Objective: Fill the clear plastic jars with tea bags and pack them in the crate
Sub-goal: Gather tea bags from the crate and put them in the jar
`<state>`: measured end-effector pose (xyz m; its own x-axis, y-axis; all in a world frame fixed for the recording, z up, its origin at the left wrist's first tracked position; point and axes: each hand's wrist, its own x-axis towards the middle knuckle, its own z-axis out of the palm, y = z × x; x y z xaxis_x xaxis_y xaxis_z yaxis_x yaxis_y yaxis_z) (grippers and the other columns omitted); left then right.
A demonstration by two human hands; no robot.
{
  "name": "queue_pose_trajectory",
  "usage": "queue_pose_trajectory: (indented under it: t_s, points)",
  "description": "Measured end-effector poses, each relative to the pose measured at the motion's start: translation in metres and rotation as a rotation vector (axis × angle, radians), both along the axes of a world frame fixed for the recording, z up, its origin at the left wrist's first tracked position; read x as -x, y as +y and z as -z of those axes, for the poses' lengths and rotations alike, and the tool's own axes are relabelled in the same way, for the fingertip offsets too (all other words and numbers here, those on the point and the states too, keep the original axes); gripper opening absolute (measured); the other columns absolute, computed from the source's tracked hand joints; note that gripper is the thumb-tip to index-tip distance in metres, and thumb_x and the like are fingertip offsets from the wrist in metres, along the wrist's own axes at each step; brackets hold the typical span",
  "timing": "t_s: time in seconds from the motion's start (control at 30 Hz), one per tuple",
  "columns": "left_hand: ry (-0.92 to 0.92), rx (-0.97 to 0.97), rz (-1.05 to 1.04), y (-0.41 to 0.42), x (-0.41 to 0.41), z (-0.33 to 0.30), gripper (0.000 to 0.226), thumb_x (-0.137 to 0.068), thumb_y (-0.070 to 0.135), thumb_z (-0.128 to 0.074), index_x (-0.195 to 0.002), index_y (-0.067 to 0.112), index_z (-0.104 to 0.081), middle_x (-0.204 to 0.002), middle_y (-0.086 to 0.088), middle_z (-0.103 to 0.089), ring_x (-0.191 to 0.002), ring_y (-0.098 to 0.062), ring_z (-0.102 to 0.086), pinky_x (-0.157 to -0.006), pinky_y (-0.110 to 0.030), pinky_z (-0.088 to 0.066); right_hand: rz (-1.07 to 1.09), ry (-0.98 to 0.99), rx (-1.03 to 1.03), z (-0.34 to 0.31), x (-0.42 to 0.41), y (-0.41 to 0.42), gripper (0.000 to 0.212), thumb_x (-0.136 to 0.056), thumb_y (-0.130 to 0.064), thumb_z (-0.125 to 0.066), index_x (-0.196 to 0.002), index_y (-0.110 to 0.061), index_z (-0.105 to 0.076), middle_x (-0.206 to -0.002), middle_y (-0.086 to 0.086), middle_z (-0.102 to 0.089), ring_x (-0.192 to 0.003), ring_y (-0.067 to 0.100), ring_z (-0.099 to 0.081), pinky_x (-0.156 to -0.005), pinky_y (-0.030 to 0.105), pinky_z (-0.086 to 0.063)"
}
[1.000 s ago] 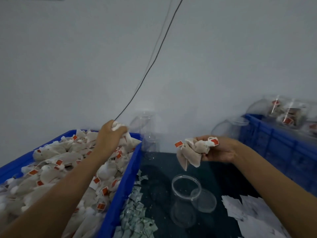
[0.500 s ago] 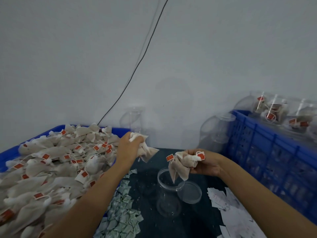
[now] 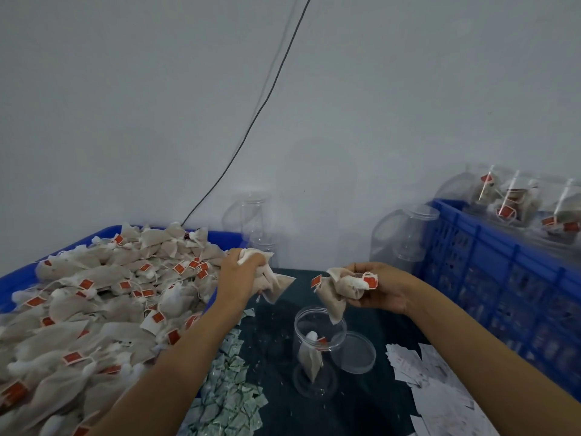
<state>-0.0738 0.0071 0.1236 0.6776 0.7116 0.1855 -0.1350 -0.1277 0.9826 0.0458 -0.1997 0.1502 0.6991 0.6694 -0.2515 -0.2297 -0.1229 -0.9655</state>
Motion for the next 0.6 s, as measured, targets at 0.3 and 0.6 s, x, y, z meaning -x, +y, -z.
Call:
queue_pose_trajectory:
  t_s: [0.3,0.6]
  points:
    - [0.044,0.025,0.016,-0.001,-0.001,0.008,0.023,-0.089,0.011,-0.058,-0.111,0.003,-0.054,-0.100,-0.013,-0.055,-0.078,-0.017,-0.053,-0.064,-0.030,-0.045,-0.039,-0.345,0.282,0.009,0.002,0.011,0.007,-0.092,-0.005,-0.059,-0.087,-0.007,-0.062,-0.082,0.009,-0.065,-0.069,0.017,-0.060,-0.058,0.025,-0.052]
    - [0.016,0.247,0.068,0.016,0.004,0.007,0.023,-0.088,0.016,-0.058,-0.107,0.003,-0.059,-0.092,-0.013,-0.059,-0.074,-0.021,-0.056,-0.055,-0.031,-0.045,-0.007,-0.521,0.172,0.005,0.008,0.015,0.006,-0.092,-0.004,-0.059,-0.086,-0.005,-0.062,-0.081,0.010,-0.066,-0.068,0.016,-0.063,-0.059,0.023,-0.053]
